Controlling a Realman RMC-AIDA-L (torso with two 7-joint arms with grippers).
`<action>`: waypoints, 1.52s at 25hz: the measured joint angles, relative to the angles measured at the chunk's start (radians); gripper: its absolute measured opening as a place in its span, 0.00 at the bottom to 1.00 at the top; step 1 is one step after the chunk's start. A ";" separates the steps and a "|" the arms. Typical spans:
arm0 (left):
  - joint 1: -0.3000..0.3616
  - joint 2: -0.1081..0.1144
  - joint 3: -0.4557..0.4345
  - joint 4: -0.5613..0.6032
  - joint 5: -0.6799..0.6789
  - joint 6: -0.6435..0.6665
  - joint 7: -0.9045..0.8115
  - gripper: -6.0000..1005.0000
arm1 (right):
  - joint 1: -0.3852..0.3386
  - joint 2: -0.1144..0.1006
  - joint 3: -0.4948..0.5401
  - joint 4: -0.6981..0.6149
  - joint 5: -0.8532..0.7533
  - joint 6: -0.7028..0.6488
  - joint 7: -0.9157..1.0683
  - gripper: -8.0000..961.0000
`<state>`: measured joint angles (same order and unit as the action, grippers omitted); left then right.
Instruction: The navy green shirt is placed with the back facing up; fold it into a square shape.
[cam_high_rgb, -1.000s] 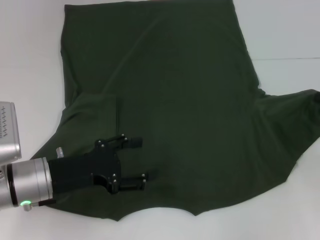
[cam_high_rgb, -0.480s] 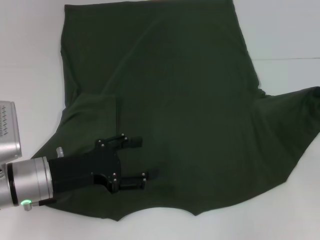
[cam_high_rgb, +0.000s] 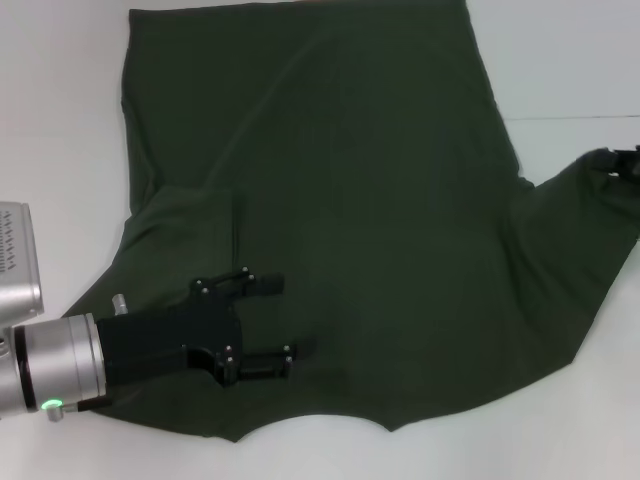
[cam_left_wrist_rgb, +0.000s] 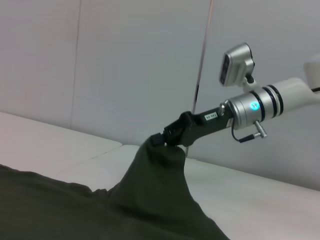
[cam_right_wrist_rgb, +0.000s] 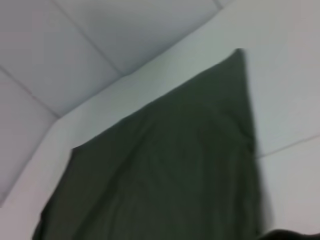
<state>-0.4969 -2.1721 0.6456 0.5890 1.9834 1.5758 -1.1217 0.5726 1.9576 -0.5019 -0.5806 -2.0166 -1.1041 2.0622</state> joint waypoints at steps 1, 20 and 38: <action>0.000 0.000 0.000 0.000 0.000 0.000 -0.001 0.88 | 0.009 0.003 -0.002 0.000 -0.002 -0.003 -0.001 0.05; 0.000 0.002 -0.013 0.000 0.000 -0.013 -0.012 0.88 | 0.175 0.125 -0.201 0.045 -0.004 0.162 -0.004 0.05; 0.000 0.002 -0.012 0.000 0.000 -0.027 -0.012 0.88 | 0.130 0.054 -0.244 0.056 -0.004 0.062 0.058 0.63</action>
<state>-0.4970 -2.1706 0.6336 0.5890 1.9834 1.5492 -1.1336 0.7022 2.0120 -0.7456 -0.5245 -2.0206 -1.0426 2.1197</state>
